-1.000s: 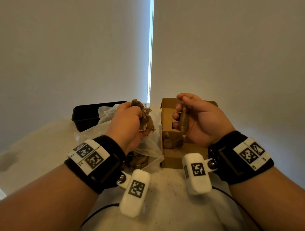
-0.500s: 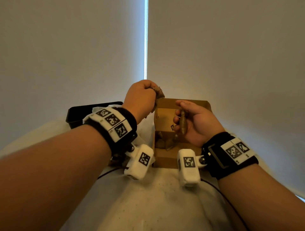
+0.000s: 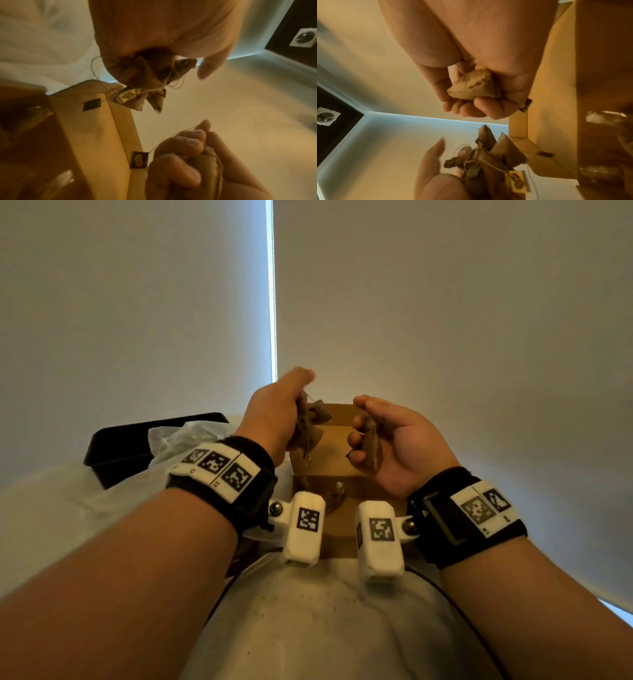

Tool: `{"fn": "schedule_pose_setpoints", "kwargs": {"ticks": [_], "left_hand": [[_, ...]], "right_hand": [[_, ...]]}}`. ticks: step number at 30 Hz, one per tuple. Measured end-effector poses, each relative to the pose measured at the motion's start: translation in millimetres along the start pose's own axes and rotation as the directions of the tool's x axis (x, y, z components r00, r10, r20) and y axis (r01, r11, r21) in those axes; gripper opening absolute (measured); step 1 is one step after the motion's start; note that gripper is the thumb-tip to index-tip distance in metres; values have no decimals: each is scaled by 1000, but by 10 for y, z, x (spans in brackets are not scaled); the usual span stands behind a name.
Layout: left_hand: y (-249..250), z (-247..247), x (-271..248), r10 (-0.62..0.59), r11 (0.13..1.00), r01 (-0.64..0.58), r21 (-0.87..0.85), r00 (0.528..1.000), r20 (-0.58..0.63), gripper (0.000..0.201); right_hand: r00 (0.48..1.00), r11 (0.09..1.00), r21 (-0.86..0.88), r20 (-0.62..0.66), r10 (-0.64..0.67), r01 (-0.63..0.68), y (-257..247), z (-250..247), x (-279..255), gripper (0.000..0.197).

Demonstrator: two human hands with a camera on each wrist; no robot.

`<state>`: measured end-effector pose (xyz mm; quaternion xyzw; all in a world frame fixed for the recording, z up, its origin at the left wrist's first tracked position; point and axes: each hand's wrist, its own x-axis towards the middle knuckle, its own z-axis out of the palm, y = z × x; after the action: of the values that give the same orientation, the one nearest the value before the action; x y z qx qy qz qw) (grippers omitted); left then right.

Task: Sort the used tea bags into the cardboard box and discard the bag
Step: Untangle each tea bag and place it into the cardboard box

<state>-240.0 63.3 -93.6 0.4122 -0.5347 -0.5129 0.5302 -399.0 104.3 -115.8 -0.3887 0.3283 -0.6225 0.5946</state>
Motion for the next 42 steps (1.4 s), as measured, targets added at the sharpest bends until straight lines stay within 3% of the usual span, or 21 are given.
{"fn": "schedule_pose_setpoints", "kwargs": {"ticks": [4,8,12,15,19,24,32,38,40,42], "left_hand": [[-226,-112,-3,155,903,-222,368,967,204,19],[-304,-103,-1,119,797,-338,501,901,418,18],[-333,-77,-28,76,710,-417,568,846,527,18],[-369,-59,-39,99,675,-443,590,847,522,21],[-383,-60,-46,114,718,-416,557,861,496,19],[-356,-101,-61,122,804,-361,473,878,463,27],[-322,-111,-75,135,823,-346,450,890,437,25],[-314,-121,-44,165,842,-345,415,897,411,23],[-312,-119,-39,157,854,-322,410,909,387,23],[-315,-117,-33,161,863,-305,403,922,353,23]], "right_hand": [[1000,1000,-6,14,-10,11,0,26,0,18],[999,999,42,42,-17,16,-21,49,-10,17],[997,998,53,75,-22,18,-42,47,-35,17],[995,997,75,97,-13,6,-69,31,-59,17],[996,994,105,87,-23,13,-74,6,-28,19],[996,987,148,59,-72,63,-82,-89,16,48],[958,945,-242,-131,-254,218,-21,-98,115,43],[909,787,-570,-159,-386,234,104,-138,159,42],[920,787,-580,-157,-360,209,122,-139,163,38],[948,843,-502,-127,-291,192,119,-112,156,34]]}}
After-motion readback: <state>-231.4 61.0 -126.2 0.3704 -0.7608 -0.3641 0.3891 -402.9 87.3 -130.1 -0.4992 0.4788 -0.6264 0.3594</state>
